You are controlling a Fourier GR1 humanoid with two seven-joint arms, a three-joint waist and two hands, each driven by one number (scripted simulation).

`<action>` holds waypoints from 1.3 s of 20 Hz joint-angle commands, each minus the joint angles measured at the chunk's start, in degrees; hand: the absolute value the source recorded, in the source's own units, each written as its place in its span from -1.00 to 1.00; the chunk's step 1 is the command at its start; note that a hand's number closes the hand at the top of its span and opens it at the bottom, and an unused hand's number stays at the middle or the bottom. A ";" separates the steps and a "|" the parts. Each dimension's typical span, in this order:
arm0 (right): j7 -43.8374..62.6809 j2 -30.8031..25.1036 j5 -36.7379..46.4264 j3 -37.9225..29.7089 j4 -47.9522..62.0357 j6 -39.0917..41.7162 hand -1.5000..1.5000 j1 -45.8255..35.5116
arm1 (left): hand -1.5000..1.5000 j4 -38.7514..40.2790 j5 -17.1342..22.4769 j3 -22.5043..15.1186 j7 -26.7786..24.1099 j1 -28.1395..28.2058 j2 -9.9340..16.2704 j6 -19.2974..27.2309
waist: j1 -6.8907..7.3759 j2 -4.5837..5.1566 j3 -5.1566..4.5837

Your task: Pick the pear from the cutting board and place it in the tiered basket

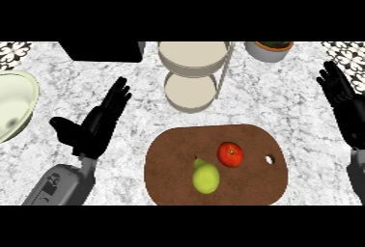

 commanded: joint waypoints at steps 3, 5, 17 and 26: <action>2.71 4.25 0.40 8.03 -11.01 2.58 1.00 1.48 | 0.00 -2.12 1.11 2.92 3.36 2.49 4.10 -1.77 | -0.33 1.83 1.65; 0.90 8.42 2.02 14.61 -11.55 3.80 1.00 1.94 | 0.00 -0.32 -0.06 1.71 6.06 0.39 2.90 -0.10 | -0.30 2.03 1.70; 12.24 8.42 32.44 29.93 -24.46 -12.75 -1.00 14.92 | 0.00 3.46 1.12 2.82 6.47 2.37 2.05 -3.55 | -1.10 1.94 1.53; 46.09 -0.49 54.02 35.92 -34.24 3.04 -1.00 7.06 | 0.00 3.68 -0.05 1.80 5.87 2.56 0.60 -2.87 | -1.12 1.55 1.08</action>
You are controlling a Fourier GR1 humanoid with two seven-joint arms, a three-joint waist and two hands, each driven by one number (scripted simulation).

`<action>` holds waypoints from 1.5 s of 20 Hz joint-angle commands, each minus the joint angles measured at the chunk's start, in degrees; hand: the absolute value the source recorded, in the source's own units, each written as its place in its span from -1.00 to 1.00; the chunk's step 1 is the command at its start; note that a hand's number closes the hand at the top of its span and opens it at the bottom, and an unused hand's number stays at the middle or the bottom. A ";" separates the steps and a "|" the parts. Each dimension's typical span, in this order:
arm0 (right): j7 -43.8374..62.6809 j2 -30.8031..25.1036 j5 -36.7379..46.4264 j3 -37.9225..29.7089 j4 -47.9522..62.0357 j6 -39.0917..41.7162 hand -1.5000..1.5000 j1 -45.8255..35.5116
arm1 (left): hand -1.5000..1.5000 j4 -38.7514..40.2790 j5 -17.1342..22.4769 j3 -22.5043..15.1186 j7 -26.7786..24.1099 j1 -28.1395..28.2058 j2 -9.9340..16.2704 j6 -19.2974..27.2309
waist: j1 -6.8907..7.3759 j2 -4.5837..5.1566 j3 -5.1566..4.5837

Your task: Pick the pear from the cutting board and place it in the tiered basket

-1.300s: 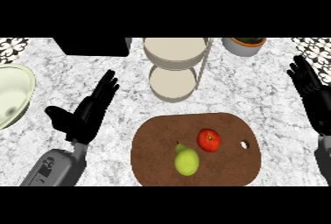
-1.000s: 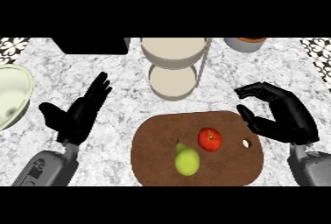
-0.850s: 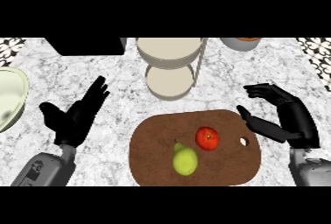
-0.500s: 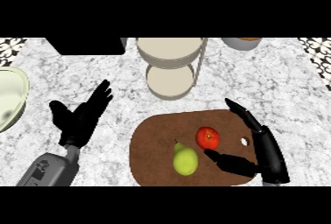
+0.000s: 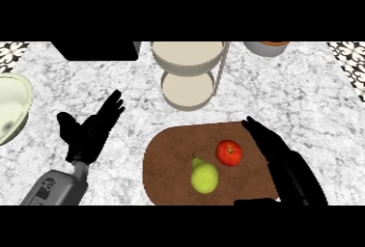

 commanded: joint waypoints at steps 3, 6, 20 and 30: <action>24.32 1.69 11.26 7.61 -4.65 15.08 -1.00 -8.56 | 0.00 -0.37 0.53 0.08 1.79 -0.85 0.41 -1.20 | 0.98 0.07 -0.04; 35.82 9.46 12.43 12.67 -4.55 22.83 -1.00 -13.33 | 0.00 1.27 -0.71 0.21 0.62 -1.39 -0.56 -0.15 | 1.05 0.28 0.03; 47.88 23.36 16.76 19.91 16.58 23.26 -1.00 -17.64 | 0.00 -0.93 -0.96 0.05 1.93 -0.20 -1.22 -0.71 | 1.18 0.46 0.30; 49.15 23.40 14.89 21.02 18.79 22.95 -1.00 -14.71 | 0.00 -1.69 -1.55 0.96 3.33 -0.93 -1.75 -0.43 | 0.78 0.37 0.39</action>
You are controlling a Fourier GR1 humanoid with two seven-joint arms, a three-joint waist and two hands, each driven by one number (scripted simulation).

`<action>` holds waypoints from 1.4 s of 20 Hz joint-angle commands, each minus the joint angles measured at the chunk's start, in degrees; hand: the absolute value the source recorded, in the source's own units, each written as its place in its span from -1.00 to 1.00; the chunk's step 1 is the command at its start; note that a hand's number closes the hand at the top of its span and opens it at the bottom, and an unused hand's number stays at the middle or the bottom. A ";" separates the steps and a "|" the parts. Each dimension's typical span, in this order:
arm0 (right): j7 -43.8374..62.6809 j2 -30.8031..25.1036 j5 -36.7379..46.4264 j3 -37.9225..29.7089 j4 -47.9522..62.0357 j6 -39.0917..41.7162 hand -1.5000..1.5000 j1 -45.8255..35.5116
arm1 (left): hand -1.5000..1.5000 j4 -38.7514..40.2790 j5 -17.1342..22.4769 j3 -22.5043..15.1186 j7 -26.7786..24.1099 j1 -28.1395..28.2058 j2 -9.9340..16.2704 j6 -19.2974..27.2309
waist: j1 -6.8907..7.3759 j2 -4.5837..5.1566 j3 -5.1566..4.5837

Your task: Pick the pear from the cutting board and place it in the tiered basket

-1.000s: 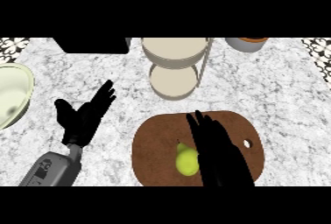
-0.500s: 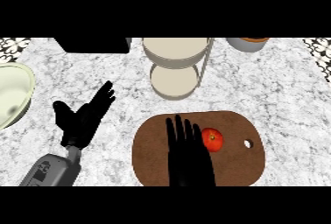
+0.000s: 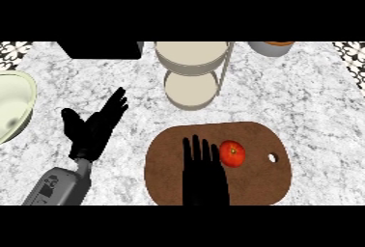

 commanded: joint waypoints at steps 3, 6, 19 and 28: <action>14.74 1.58 1.51 1.01 0.55 4.76 -1.00 -0.70 | 0.00 0.54 -1.01 0.15 -0.70 0.58 -0.93 0.43 | -0.37 -0.08 0.00; 13.67 1.58 4.19 0.25 0.24 4.86 -1.00 1.13 | 0.00 -1.04 -0.72 1.10 1.45 -0.51 -0.02 0.21 | -0.47 -0.07 0.06; 6.99 1.59 10.29 -3.29 1.17 2.25 -1.00 5.37 | 0.00 0.07 -1.09 2.87 0.65 -0.15 -1.59 -1.59 | -0.42 0.17 0.09; 6.70 1.60 10.73 -2.66 3.57 -1.73 -1.00 6.51 | 0.00 -3.39 -3.09 3.15 1.17 2.91 -0.94 -2.67 | 0.09 0.07 0.11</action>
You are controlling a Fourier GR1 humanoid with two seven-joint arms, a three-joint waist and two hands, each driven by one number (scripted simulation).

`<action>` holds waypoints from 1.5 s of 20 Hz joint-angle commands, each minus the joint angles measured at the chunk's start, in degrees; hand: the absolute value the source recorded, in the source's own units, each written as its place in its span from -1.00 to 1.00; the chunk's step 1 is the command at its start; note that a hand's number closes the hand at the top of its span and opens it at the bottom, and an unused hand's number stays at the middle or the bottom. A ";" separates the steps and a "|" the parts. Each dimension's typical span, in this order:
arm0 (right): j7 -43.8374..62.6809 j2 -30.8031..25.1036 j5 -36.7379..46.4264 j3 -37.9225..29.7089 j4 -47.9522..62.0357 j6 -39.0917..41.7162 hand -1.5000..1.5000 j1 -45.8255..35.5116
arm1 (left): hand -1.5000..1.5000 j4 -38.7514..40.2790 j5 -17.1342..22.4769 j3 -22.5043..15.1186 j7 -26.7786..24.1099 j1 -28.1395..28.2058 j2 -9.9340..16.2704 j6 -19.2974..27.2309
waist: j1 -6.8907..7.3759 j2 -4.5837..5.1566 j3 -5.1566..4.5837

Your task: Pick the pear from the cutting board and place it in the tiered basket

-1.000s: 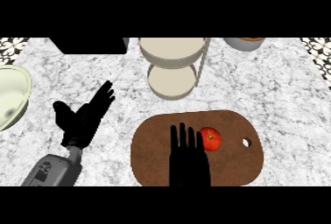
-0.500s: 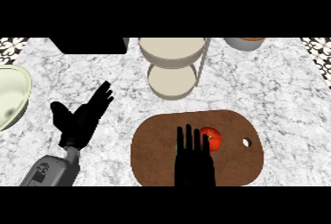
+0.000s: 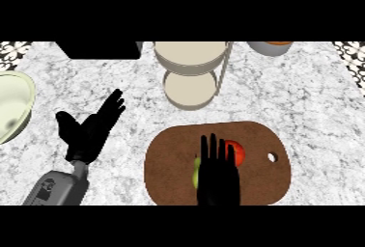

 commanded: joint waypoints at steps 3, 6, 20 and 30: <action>2.99 1.09 2.23 -2.84 6.80 -4.57 -1.00 1.63 | 0.00 0.06 0.22 1.36 -1.58 2.34 0.62 -3.12 | 0.03 0.07 0.01; 4.28 1.11 0.71 -3.07 6.91 -3.89 -1.00 0.29 | 0.00 3.90 -0.47 2.17 -1.63 -1.43 -1.47 -2.89 | -0.26 0.12 0.00; -6.91 1.13 -3.47 -2.41 13.17 -10.63 1.00 0.90 | 0.00 -3.30 -3.69 3.34 1.60 2.43 -3.15 -3.41 | 0.14 0.02 0.02; 0.34 1.08 0.03 1.13 13.55 -17.53 1.00 0.86 | 0.00 0.17 -6.22 2.89 0.11 2.13 -5.47 -3.18 | -0.08 0.04 0.02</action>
